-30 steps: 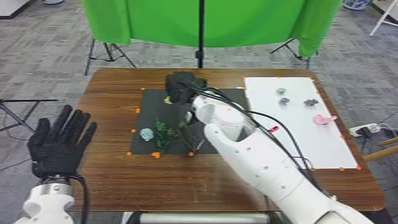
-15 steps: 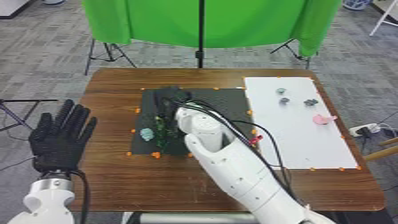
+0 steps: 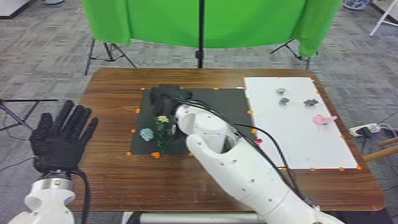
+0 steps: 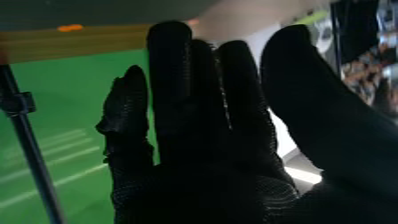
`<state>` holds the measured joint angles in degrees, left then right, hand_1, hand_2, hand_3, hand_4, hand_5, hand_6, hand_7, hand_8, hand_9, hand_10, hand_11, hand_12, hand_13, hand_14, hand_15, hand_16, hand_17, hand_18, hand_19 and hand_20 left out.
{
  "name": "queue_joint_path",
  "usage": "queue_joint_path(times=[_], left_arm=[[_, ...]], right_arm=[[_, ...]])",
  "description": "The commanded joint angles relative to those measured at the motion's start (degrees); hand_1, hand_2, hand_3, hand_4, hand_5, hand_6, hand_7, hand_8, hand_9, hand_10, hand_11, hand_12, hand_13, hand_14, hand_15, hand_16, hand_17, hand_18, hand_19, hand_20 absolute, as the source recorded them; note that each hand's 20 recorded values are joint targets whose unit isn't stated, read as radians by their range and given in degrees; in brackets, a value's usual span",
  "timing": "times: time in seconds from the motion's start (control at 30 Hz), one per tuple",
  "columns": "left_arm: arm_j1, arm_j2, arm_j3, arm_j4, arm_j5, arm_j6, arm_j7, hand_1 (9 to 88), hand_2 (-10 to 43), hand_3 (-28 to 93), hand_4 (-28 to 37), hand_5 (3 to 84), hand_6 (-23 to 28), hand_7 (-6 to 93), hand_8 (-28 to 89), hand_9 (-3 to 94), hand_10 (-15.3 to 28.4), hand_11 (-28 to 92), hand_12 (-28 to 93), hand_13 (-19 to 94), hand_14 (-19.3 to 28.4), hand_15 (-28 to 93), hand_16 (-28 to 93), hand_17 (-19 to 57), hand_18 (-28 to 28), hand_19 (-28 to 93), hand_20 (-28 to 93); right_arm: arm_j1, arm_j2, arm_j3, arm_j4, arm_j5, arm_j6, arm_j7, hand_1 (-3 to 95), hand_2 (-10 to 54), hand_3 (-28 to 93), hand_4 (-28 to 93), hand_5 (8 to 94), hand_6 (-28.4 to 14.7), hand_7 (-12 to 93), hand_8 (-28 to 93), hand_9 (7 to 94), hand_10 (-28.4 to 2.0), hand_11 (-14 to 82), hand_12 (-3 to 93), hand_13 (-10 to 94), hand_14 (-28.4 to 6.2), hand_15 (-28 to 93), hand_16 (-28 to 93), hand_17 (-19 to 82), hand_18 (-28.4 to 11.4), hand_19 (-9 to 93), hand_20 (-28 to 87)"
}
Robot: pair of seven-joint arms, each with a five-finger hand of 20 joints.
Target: Arrange flowers
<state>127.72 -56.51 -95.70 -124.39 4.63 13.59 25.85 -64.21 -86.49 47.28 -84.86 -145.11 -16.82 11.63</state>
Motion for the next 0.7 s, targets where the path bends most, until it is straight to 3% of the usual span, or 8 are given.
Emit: queue_joint_path(times=[0.03, 0.13, 0.17, 0.2, 0.37, 0.5, 0.6, 0.7], left_arm=[[0.4, -2.22, -0.37, 1.04, 0.58, -0.59, -1.32, 24.1, 9.6, 76, -28.3, 40.7, 7.8, 8.4, -8, 35.4, 12.5, 17, 8, 31, 10.6, 17, 0, -2.5, 13.0, 28, 18], [1.3, -2.2, -0.76, 0.64, 1.03, -1.18, -1.15, 24.1, 9.7, 75, -28.3, 41.3, 7.7, 8.8, -8, 36.5, 13.0, 17, 8, 32, 11.8, 18, 0, -3.2, 13.6, 30, 18], [1.54, -2.37, -1.06, 0.58, 1.15, -0.96, -1.73, 24.1, 9.7, 75, -28.3, 41.4, 7.7, 8.8, -8, 36.6, 13.0, 16, 9, 32, 12.0, 18, -1, -3.4, 13.7, 30, 18], [1.66, -2.38, -1.09, 0.54, 1.0, -0.88, -1.16, 24.0, 9.7, 75, -28.3, 41.5, 7.7, 8.9, -8, 36.8, 13.1, 16, 9, 32, 12.2, 18, -1, -3.5, 13.9, 30, 18], [3.57, -2.59, -2.73, 0.06, 1.22, -1.01, -0.75, 23.8, 9.6, 75, -28.3, 41.8, 7.8, 9.0, -8, 37.3, 13.4, 16, 10, 32, 12.8, 19, -1, -4.0, 14.2, 32, 17], [3.9, -2.81, -3.73, -0.14, 0.67, 0.12, -0.35, 23.7, 9.6, 75, -28.3, 41.9, 7.6, 9.2, -8, 37.6, 13.4, 16, 10, 33, 13.0, 19, -1, -4.2, 14.3, 32, 16], [4.26, -2.73, -4.33, -0.17, 1.32, 0.16, 0.72, 23.7, 9.7, 75, -28.3, 42.1, 7.6, 9.4, -8, 37.8, 13.4, 16, 10, 33, 13.2, 19, -1, -4.3, 14.4, 33, 16], [4.93, -2.66, -4.78, -0.41, 1.63, 0.17, 0.9, 23.7, 9.7, 75, -28.3, 42.3, 7.7, 9.4, -8, 38.2, 13.5, 16, 10, 33, 13.2, 19, -1, -4.4, 14.4, 33, 15]], right_arm=[[-5.82, 11.67, 11.17, -15.76, 4.88, -1.6, 6.84, 41.4, -9.5, 83, -28, 52.4, -3.0, 14, -12, 51.3, -15.9, 12.6, 16.4, 51, -12.8, 57, 25, 26, -21.2, 81, 47], [-12.0, 17.7, 17.74, -21.34, 7.35, -1.19, 11.51, 41.2, -9.5, 83, -28, 51.1, -4.2, 12, -11, 48.7, -17.1, 11.2, 16.2, 48, -14.1, 55, 22, 25, -21.7, 80, 46], [-14.65, 19.55, 19.96, -22.43, 8.22, -0.98, 13.44, 41.2, -9.5, 82, -28, 50.7, -4.6, 11, -10, 47.3, -17.8, 10.2, 16.0, 47, -14.5, 52, 21, 25, -21.9, 80, 46], [-16.75, 21.18, 22.3, -23.27, 8.82, -1.3, 14.6, 41.2, -9.5, 82, -28, 50.0, -4.8, 11, -10, 45.6, -18.1, 9.1, 16.0, 44, -14.8, 49, 20, 24, -21.9, 79, 45], [-28.51, 26.54, 34.39, -27.11, 10.36, -2.01, 19.39, 38.5, -9.5, 84, -28, 45.8, -5.9, 9, -9, 35.7, -18.7, 5.0, 14.6, 28, -18.5, 22, 20, 12, -20.4, 63, 32], [-35.21, 28.91, 39.52, -27.4, 6.89, -0.84, 19.39, 38.3, -9.5, 84, -28, 44.5, -5.8, 9, -9, 33.8, -18.2, 3.9, 14.1, 25, -19.1, 14, 22, 10, -19.6, 59, 28], [-38.51, 29.25, 42.34, -26.82, 4.52, -0.01, 18.8, 38.2, -9.5, 84, -28, 43.7, -5.4, 10, -9, 33.2, -17.7, 3.2, 13.9, 25, -18.6, 12, 22, 10, -19.2, 58, 27], [-37.6, 28.89, 42.84, -23.58, 4.1, 1.54, 18.44, 38.4, -9.5, 84, -28, 42.8, -4.9, 10, -9, 32.1, -16.8, 2.7, 13.7, 25, -17.9, 8, 22, 10, -18.3, 55, 25]])
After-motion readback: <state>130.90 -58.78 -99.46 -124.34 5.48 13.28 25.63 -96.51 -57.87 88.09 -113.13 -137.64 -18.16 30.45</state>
